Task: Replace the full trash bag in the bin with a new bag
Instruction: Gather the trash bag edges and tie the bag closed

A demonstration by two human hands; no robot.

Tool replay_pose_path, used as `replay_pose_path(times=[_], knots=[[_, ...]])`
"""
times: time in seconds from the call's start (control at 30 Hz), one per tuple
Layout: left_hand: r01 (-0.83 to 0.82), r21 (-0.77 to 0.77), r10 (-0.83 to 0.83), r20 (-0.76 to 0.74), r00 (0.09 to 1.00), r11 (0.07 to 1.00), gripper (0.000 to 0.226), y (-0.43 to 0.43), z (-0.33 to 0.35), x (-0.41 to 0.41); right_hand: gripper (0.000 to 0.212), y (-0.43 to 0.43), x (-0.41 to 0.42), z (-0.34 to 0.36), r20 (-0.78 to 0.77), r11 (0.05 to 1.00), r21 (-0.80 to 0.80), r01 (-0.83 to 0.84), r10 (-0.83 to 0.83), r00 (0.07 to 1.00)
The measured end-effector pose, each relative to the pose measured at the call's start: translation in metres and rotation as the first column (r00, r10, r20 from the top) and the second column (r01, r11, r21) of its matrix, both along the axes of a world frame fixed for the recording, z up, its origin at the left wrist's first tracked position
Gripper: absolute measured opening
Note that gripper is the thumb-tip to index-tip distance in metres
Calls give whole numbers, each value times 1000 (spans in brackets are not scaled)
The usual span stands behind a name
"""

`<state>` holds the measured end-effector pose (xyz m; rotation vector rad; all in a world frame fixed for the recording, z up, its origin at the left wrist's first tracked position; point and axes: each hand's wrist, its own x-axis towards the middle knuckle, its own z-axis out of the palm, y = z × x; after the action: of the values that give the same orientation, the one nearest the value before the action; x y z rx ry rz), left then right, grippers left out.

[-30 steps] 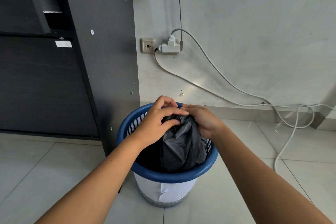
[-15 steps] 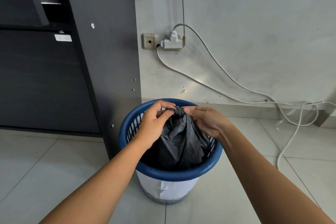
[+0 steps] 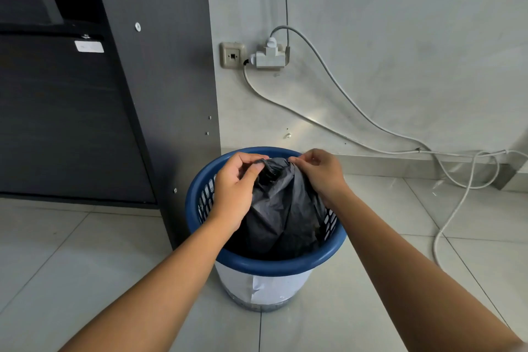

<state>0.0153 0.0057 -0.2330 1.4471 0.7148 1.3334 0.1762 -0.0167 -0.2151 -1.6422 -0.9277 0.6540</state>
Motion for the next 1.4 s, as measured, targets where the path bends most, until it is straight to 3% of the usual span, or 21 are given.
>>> replay_pose_path(times=[0.07,0.13,0.23,0.4,0.53,0.73,0.97,1.07,1.2,1.27,1.33,1.4], knots=[[23,4,-23,-83,996,1000,19,2,-2,-4,17,-1,1,2,-250,994,87,-61,81,965],[99,14,-95,-197,976,995,19,4,-5,-7,9,-5,2,9,-403,974,178,-140,202,892],[163,-53,-171,-263,950,985,20,6,-7,-11,12,-10,7,16,-475,926,240,-290,373,797],[145,-105,-172,-321,931,984,17,12,-3,-11,23,-14,14,13,-459,877,246,-413,481,747],[97,-85,-117,-273,955,992,18,14,-3,-11,26,-10,17,10,-556,887,278,-369,462,691],[110,-67,-122,-219,968,992,12,12,-2,-10,11,-8,11,10,-549,901,197,-386,427,718],[412,-69,-413,-1,911,908,18,12,8,-9,29,-6,8,6,-458,926,97,-364,366,810],[389,-74,-395,-107,912,918,19,11,13,-9,32,-5,12,4,-486,933,92,-347,346,802],[319,-20,-305,-353,884,947,21,17,17,-8,30,-6,10,6,-597,920,174,-352,383,705],[283,5,-257,-403,879,959,21,18,16,-6,29,-5,3,10,-620,931,186,-313,359,698],[213,-20,-208,-315,926,977,20,16,15,-5,30,-2,-3,10,-627,960,187,-210,281,727],[177,-151,-191,-83,978,973,19,11,12,-2,31,1,-7,6,-611,980,160,-115,190,768]])
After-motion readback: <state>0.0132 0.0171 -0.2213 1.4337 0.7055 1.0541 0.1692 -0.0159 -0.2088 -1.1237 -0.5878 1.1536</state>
